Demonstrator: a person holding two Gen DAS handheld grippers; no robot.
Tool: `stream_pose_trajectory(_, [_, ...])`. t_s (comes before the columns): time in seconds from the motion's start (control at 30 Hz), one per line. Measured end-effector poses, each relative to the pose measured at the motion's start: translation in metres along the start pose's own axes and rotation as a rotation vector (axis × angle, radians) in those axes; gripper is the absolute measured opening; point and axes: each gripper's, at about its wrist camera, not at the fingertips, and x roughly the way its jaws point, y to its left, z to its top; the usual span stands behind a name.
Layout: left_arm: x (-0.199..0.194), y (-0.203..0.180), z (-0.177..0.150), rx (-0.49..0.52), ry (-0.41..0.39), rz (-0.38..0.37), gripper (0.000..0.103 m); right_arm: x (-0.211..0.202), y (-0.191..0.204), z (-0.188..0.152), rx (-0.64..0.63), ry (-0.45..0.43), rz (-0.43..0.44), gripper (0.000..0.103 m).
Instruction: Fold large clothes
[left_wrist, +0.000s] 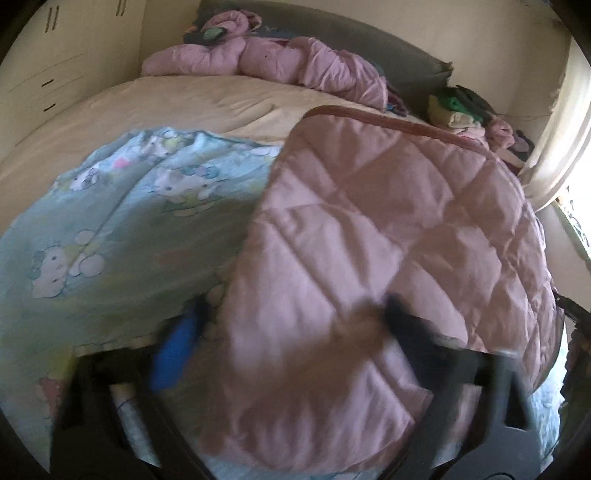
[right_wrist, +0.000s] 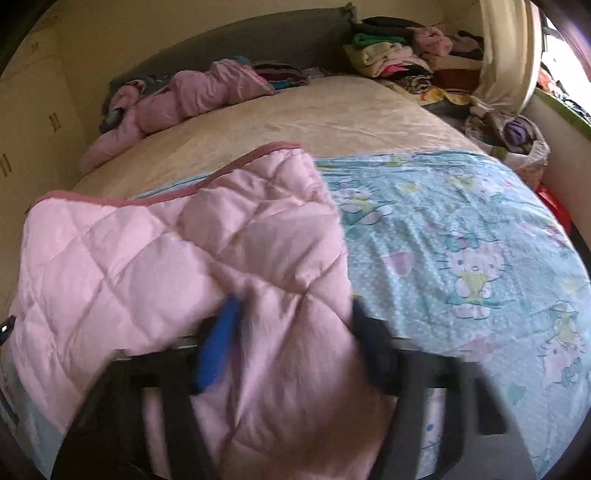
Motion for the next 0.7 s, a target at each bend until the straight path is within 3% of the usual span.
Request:
stream_pose_trajectory(0.07, [-0.003,-0.009,0.005,0.03,-0.026,0.029,0.017,-0.011,0.007,0.003,-0.007,-0.043,-0.017,0.02])
stream_pose_trajectory(0.1, [-0.006,-0.015,0.011,0.053,-0.043,0.034,0.015,-0.014,0.009,0.008,-0.004,-0.06,-0.022,0.019])
stream_pose_trajectory(0.27, [-0.019,-0.032,0.052,0.105,-0.137,0.069,0.014,-0.03,0.005,0.043,0.043,-0.189,-0.033,0.017])
stream_pose_trajectory(0.43, [0.01,-0.039,0.071,0.135,-0.107,0.129,0.014,0.006,0.003,0.058,0.067,-0.153,-0.097,0.017])
stream_pose_trajectory(0.7, [0.048,-0.028,0.061,0.147,-0.04,0.161,0.016,0.048,-0.011,0.044,0.119,-0.078,-0.127,0.018])
